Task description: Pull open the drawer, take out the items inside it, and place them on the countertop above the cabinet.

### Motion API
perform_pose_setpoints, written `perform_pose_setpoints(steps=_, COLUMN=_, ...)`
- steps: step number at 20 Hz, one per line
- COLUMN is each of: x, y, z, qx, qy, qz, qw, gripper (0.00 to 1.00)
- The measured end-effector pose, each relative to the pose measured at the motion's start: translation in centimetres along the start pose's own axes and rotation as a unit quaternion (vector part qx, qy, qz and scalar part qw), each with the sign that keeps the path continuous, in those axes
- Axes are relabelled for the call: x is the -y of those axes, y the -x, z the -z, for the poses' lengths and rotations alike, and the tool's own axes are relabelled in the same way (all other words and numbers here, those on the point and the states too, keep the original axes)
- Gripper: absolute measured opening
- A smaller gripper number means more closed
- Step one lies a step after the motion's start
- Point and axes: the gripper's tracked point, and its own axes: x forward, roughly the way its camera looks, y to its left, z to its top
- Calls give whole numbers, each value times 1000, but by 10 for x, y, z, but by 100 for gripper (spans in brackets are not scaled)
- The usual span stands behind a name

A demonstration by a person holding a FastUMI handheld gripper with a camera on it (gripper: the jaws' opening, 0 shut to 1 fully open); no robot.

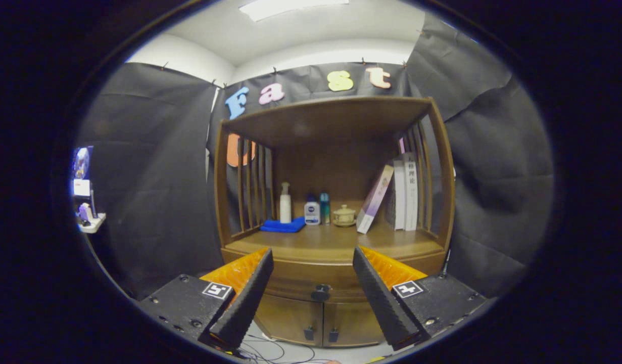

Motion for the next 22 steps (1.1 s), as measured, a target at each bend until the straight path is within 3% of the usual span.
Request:
perform_pose_setpoints(steps=6, x=-4, y=-67, z=76, qx=-72, qy=-14, qz=-11, qw=997, gripper=98)
perform_pose_setpoints(steps=11, x=6, y=-112, z=118, qx=-100, qy=19, qz=21, qw=995, gripper=95)
perform_pose_setpoints(steps=15, x=21, y=-135, z=139, qx=-118, qy=27, qz=51, qw=991, gripper=73)
perform_pose_setpoints(steps=22, x=26, y=-145, z=144, qx=-98, qy=37, qz=82, qw=991, gripper=47)
